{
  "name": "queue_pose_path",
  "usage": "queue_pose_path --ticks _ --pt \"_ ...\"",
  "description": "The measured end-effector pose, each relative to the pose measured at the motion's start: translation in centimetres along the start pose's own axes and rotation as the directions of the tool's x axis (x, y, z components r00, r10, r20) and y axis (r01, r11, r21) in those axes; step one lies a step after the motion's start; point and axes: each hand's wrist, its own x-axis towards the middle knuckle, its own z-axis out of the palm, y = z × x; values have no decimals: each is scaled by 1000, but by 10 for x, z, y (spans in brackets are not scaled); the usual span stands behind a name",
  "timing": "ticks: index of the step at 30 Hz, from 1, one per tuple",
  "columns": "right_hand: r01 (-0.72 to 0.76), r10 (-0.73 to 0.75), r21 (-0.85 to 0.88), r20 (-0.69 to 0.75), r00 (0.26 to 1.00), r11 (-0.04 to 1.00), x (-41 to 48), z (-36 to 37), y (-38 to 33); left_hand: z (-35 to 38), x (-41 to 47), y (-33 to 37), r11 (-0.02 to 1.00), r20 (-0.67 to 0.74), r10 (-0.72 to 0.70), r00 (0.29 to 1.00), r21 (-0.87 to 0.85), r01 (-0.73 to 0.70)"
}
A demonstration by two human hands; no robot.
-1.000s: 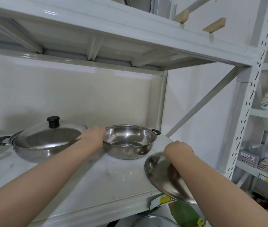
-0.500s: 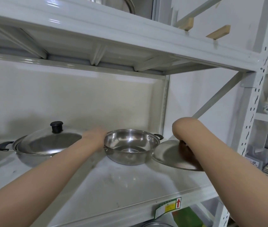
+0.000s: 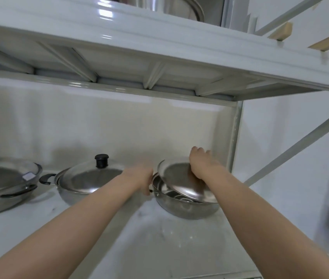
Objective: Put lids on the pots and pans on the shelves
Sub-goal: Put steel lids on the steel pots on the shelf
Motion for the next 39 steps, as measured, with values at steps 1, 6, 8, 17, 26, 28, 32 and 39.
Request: queue_pose_path --ticks 1,6,8,17,26,28,32,39 --pt "22 -22 -9 -14 1000 1000 4 5 -2 -1 1 0 1000 6 -3 1000 -6 3" --pt "97 -99 -52 -35 994 994 25 22 -7 -4 7 1 1000 38 -14 999 -15 14" --pt "119 -120 -53 -20 993 992 30 27 -9 -6 8 1 999 55 -17 998 -28 19" --pt "145 -142 -37 71 987 989 33 34 -16 -10 9 3 999 78 -33 996 -41 37" --pt "163 -161 -52 41 986 985 25 34 -10 -8 11 -1 997 67 -39 997 -64 43" --pt "172 -170 -54 44 984 984 25 34 -9 -8 11 1 997 73 -39 997 -61 43" --pt "185 -181 -50 69 981 981 29 35 -7 -7 13 -1 997 76 -35 996 -62 40" --pt "182 -182 -34 11 983 983 26 41 -6 -8 14 2 998 100 -37 994 -46 42"
